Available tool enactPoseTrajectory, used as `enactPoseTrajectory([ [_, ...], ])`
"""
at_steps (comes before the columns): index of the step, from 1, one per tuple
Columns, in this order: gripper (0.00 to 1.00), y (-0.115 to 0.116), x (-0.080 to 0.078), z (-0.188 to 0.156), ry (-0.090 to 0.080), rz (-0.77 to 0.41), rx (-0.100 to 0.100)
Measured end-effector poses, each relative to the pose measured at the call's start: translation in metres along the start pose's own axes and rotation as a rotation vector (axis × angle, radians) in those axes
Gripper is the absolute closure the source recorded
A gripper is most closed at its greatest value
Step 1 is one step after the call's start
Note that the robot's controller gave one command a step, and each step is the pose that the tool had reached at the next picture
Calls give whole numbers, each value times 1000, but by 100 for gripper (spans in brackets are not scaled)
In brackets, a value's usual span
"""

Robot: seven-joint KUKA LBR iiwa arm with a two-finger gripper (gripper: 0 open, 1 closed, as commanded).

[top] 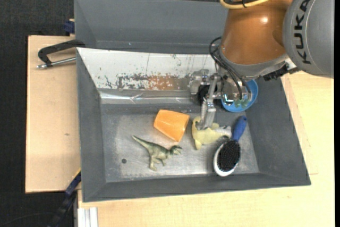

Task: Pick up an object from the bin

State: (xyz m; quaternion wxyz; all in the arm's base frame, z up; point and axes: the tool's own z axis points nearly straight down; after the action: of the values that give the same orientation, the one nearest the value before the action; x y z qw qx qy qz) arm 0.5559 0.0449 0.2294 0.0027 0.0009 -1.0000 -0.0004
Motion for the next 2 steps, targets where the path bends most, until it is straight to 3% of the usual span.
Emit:
enactPoseTrajectory([
  [1,0,32,16,124,-4,134,-1],
  [2,100,31,15,120,-8,134,-2],
])
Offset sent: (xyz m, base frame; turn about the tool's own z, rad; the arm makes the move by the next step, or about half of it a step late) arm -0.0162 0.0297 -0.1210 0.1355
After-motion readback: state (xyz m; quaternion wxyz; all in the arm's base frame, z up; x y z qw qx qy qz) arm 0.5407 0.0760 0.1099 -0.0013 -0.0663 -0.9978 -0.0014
